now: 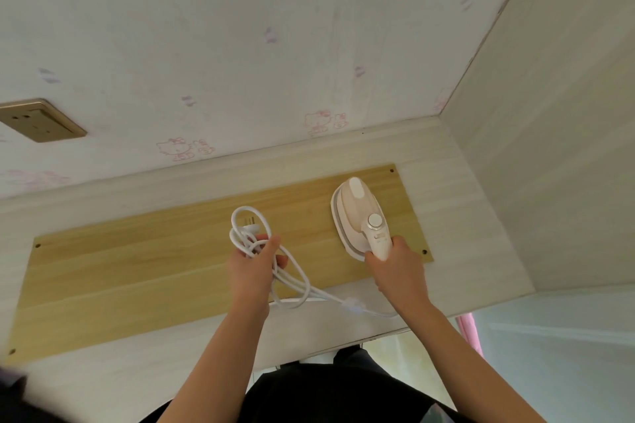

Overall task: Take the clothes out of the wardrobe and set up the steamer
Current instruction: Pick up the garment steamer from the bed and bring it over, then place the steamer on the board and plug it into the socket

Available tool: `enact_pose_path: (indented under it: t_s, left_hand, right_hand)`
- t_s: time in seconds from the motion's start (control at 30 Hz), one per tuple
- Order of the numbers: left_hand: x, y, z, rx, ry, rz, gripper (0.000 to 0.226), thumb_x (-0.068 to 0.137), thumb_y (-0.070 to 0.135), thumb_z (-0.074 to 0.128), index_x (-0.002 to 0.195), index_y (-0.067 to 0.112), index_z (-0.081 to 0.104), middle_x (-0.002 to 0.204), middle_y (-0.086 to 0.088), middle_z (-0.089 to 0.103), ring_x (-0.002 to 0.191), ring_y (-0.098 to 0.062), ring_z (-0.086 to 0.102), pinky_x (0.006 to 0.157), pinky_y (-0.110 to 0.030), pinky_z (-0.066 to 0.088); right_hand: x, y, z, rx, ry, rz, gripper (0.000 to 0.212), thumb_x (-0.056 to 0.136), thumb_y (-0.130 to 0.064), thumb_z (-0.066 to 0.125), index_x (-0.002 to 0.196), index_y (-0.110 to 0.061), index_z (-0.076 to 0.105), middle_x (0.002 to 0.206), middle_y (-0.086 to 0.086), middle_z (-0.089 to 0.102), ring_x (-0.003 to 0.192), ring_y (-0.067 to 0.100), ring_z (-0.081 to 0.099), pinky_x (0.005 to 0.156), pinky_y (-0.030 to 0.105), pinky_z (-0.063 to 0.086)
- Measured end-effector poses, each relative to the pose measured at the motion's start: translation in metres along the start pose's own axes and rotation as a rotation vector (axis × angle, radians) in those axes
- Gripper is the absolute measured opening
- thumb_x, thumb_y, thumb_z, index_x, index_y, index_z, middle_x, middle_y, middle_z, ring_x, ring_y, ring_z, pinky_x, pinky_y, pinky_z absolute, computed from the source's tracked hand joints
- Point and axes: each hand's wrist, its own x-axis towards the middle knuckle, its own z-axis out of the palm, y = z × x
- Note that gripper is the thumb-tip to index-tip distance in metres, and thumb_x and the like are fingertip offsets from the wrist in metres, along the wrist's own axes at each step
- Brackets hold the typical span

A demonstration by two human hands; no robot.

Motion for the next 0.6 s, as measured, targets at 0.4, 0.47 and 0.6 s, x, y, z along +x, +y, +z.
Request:
enact_pose_path:
  t_s: [0.4, 0.47, 0.6]
  left_hand:
    - [0.001, 0.021, -0.036, -0.11, -0.11, 0.064, 0.01, 0.085, 0.015, 0.068, 0.086, 0.006, 0.067, 0.08, -0.018, 0.072, 0.069, -0.026, 0.067, 0.058, -0.031, 0.046]
    - [0.0, 0.024, -0.039, -0.144, -0.12, 0.055, 0.007, 0.084, 0.014, 0.068, 0.085, 0.007, 0.068, 0.078, -0.016, 0.072, 0.073, -0.03, 0.067, 0.059, -0.033, 0.046]
    - [0.0, 0.028, -0.049, -0.208, -0.139, 0.022, 0.006, 0.084, 0.015, 0.069, 0.084, 0.01, 0.071, 0.086, -0.02, 0.072, 0.089, -0.04, 0.068, 0.081, -0.05, 0.052]
  right_hand:
    - [-0.029, -0.079, -0.002, -0.011, -0.105, -0.477, 0.022, 0.097, -0.023, 0.049, 0.116, -0.017, 0.058, 0.106, -0.004, 0.063, 0.097, 0.013, 0.059, 0.084, 0.033, 0.051]
    - [-0.034, -0.088, 0.019, -0.045, -0.415, -0.438, 0.023, 0.099, -0.026, 0.045, 0.113, -0.017, 0.06, 0.104, -0.003, 0.064, 0.092, 0.013, 0.06, 0.084, 0.037, 0.051]
    - [-0.035, -0.091, 0.042, 0.105, -0.682, -0.335, 0.025, 0.1, -0.022, 0.041, 0.093, -0.011, 0.063, 0.083, -0.002, 0.065, 0.075, 0.01, 0.062, 0.077, 0.036, 0.052]
